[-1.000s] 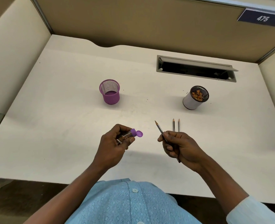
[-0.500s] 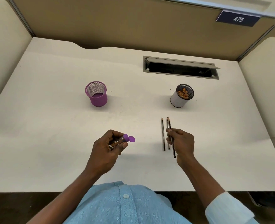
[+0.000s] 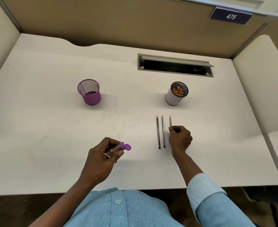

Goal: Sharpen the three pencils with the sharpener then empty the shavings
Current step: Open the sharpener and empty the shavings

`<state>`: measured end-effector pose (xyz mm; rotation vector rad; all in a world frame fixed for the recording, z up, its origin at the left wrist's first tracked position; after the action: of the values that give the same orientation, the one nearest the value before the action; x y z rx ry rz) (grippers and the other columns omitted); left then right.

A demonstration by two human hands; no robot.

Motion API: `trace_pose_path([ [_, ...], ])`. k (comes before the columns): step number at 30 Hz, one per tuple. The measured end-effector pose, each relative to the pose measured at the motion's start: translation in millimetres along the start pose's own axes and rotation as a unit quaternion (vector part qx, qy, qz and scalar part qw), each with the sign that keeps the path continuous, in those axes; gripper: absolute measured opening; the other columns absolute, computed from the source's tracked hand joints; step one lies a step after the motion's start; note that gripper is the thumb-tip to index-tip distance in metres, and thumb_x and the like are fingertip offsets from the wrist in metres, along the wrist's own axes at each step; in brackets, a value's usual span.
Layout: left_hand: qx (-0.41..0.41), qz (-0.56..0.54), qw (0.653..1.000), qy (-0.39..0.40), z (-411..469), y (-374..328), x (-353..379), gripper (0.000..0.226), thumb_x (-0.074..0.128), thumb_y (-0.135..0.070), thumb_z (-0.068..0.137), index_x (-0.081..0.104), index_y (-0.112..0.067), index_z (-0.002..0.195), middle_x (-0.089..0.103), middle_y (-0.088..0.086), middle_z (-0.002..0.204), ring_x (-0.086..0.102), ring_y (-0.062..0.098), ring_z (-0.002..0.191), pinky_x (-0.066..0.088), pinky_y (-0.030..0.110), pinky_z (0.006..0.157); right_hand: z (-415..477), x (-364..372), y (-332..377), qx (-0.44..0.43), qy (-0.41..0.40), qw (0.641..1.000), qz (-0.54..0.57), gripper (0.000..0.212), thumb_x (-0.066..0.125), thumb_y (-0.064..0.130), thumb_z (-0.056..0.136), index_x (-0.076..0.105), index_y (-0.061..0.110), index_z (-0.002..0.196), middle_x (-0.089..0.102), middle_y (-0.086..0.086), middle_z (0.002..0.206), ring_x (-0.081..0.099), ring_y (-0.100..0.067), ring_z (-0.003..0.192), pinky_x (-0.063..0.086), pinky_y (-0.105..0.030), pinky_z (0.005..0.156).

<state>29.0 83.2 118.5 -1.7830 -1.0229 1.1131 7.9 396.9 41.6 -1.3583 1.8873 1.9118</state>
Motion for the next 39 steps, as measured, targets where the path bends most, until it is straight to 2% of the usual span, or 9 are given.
trace_pose_path([
  [2, -0.002, 0.000, 1.000, 0.001, -3, 2, 1, 0.018, 0.081, -0.015, 0.094, 0.072, -0.028, 0.102, 0.079, -0.011, 0.093, 0.067, 0.018, 0.069, 0.058, 0.032, 0.067, 0, 4, 0, -0.006, 0.001, 1.000, -0.005, 0.004, 0.078, 0.019, 0.091, 0.078, 0.015, 0.089, 0.079, -0.006, 0.088, 0.070, -0.027, 0.086, 0.045, -0.028, 0.078],
  [6, 0.000, -0.001, 1.000, -0.001, -8, 5, 2, 0.019, 0.081, -0.015, 0.094, 0.072, -0.030, 0.102, 0.079, -0.011, 0.094, 0.067, 0.017, 0.070, 0.059, 0.038, 0.069, 4, 14, -1, -0.018, 0.006, 1.000, -0.023, 0.006, 0.078, 0.023, 0.089, 0.079, 0.017, 0.089, 0.080, -0.007, 0.090, 0.073, -0.030, 0.089, 0.055, -0.034, 0.081],
  [9, -0.004, -0.001, 1.000, -0.003, -11, 7, 1, 0.021, 0.081, -0.015, 0.094, 0.071, -0.031, 0.102, 0.079, -0.012, 0.094, 0.068, 0.015, 0.070, 0.061, 0.042, 0.071, 8, 20, 0, -0.019, 0.007, 0.999, -0.034, 0.007, 0.077, 0.023, 0.088, 0.080, 0.016, 0.089, 0.080, -0.008, 0.090, 0.073, -0.032, 0.090, 0.055, -0.034, 0.080],
  [13, -0.010, -0.004, 1.000, -0.007, -14, 10, 1, 0.021, 0.082, -0.015, 0.093, 0.071, -0.031, 0.102, 0.079, -0.011, 0.092, 0.067, 0.015, 0.069, 0.059, 0.041, 0.071, 13, 24, 0, -0.026, 0.011, 0.998, -0.048, 0.008, 0.076, 0.021, 0.088, 0.081, 0.015, 0.089, 0.080, -0.009, 0.089, 0.073, -0.032, 0.089, 0.048, -0.028, 0.075],
  [16, -0.013, -0.002, 1.000, -0.010, -16, 11, 0, 0.021, 0.082, -0.016, 0.093, 0.071, -0.031, 0.102, 0.079, -0.011, 0.091, 0.067, 0.013, 0.068, 0.059, 0.039, 0.070, 15, 26, -1, -0.029, 0.009, 0.998, -0.058, 0.009, 0.075, 0.020, 0.087, 0.082, 0.016, 0.088, 0.080, -0.009, 0.088, 0.073, -0.033, 0.088, 0.048, -0.028, 0.074],
  [21, -0.010, -0.001, 1.000, -0.012, -16, 10, 0, 0.022, 0.082, -0.016, 0.093, 0.071, -0.033, 0.101, 0.079, -0.009, 0.091, 0.069, 0.017, 0.071, 0.060, 0.046, 0.071, 17, 30, -5, -0.042, 0.008, 0.997, -0.070, 0.008, 0.075, 0.024, 0.086, 0.081, 0.018, 0.086, 0.079, -0.009, 0.089, 0.074, -0.034, 0.088, 0.058, -0.036, 0.077],
  [30, -0.004, 0.004, 1.000, -0.007, -15, 6, 3, 0.020, 0.082, -0.017, 0.093, 0.071, -0.031, 0.103, 0.078, -0.011, 0.091, 0.069, 0.016, 0.071, 0.060, 0.045, 0.072, 17, 29, -10, -0.044, 0.008, 0.997, -0.059, 0.005, 0.079, 0.023, 0.085, 0.080, 0.018, 0.086, 0.079, -0.007, 0.088, 0.074, -0.031, 0.087, 0.057, -0.033, 0.076],
  [39, -0.003, 0.005, 1.000, -0.008, -18, 8, 4, 0.020, 0.081, -0.016, 0.093, 0.071, -0.031, 0.102, 0.077, -0.012, 0.090, 0.069, 0.018, 0.071, 0.060, 0.046, 0.073, 16, 23, -13, -0.043, 0.009, 0.998, -0.051, 0.012, 0.080, 0.027, 0.085, 0.079, 0.016, 0.088, 0.079, -0.005, 0.088, 0.073, -0.029, 0.087, 0.052, -0.030, 0.077],
])
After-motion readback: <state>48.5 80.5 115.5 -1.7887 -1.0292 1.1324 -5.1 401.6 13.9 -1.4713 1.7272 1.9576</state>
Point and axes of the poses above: each hand's wrist, its own z-axis towards the middle knuckle, its own x-axis out of the palm, y = z × x, the point moved 1 cm from there along z, towards the middle knuckle
